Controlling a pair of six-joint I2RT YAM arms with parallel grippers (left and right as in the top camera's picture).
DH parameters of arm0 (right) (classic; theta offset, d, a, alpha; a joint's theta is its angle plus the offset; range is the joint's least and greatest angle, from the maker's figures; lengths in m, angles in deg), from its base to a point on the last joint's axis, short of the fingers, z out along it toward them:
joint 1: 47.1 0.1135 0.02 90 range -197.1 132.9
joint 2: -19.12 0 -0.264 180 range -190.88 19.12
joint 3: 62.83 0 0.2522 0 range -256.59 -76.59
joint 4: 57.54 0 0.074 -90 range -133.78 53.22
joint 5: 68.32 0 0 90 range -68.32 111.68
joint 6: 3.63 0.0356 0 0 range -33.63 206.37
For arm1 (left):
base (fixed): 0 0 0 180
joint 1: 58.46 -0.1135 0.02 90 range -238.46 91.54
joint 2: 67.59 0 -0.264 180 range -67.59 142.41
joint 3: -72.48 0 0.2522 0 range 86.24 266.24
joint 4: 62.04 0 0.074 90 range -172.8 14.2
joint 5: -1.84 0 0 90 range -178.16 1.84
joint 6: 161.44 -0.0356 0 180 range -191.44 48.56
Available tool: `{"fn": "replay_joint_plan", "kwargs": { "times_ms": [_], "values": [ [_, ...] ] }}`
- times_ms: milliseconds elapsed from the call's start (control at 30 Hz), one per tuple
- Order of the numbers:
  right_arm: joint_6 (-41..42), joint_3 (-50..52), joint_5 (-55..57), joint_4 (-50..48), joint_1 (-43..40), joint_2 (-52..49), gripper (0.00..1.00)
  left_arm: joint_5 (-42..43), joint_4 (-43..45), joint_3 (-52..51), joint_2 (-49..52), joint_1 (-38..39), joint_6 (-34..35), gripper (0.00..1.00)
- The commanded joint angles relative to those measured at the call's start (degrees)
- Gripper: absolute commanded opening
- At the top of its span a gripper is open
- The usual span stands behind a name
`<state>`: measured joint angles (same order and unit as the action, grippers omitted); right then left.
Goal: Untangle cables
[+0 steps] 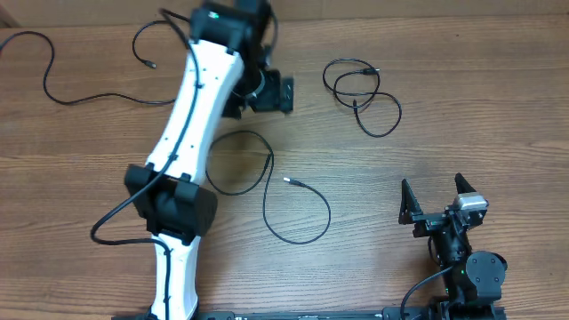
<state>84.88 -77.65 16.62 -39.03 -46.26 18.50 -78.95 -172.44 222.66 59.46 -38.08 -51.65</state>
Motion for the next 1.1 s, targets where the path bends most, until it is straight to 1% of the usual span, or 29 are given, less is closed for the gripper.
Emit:
{"fn": "replay_joint_plan", "kwargs": {
  "times_ms": [0, 33, 133, 267, 300, 367, 500, 633, 733, 833, 933, 1000, 1067],
  "values": [
    [-0.31, 0.57, 0.52, -0.22, -0.11, 0.46, 1.00, -3.02, -0.20, -3.93, -0.28, 1.16, 1.16, 1.00],
    [-0.31, 0.57, 0.52, -0.22, -0.11, 0.46, 1.00, -3.15, -0.20, -4.90, -0.28, 1.49, 1.14, 1.00],
    [-0.31, 0.57, 0.52, -0.22, -0.11, 0.46, 1.00, -3.21, -0.20, -9.49, -0.28, 2.75, 0.70, 0.95],
    [-0.31, 0.57, 0.52, -0.22, -0.11, 0.46, 1.00, -3.06, 0.24, -17.94, -0.28, 5.20, 0.09, 0.93],
    [-0.31, 0.57, 0.52, -0.22, -0.11, 0.46, 1.00, -3.08, 1.01, -20.24, -0.28, 6.01, 0.09, 0.89],
    [-0.31, 0.57, 0.52, -0.22, -0.11, 0.46, 1.00, -3.32, 2.95, -24.33, -0.28, 7.58, 0.07, 0.87],
    [-0.31, 0.57, 0.52, -0.22, -0.11, 0.46, 1.00, -3.48, 9.99, -31.04, -0.28, 10.08, 0.13, 0.88],
    [-0.31, 0.57, 0.52, -0.22, -0.11, 0.46, 1.00, -4.96, 16.50, -34.84, -0.28, 10.51, 0.13, 0.88],
    [-0.31, 0.57, 0.52, -0.22, -0.11, 0.46, 1.00, -5.62, 19.30, -37.20, -0.28, 10.51, 0.09, 0.88],
    [-0.31, 0.57, 0.52, -0.22, -0.11, 0.46, 1.00, -5.60, 20.02, -39.15, -0.28, 10.51, -0.13, 0.84],
    [-0.31, 0.57, 0.52, -0.22, -0.11, 0.46, 1.00, -5.60, 19.96, -40.00, -0.28, 10.10, -0.57, 0.78],
    [-0.31, 0.57, 0.52, -0.22, -0.11, 0.46, 1.00, -5.14, 19.78, -40.04, -0.28, 9.46, -0.59, 0.68],
    [-0.31, 0.57, 0.52, -0.22, -0.11, 0.46, 1.00, -3.37, 19.74, -40.04, -0.28, 8.68, -1.31, 0.68]
  ]
}}
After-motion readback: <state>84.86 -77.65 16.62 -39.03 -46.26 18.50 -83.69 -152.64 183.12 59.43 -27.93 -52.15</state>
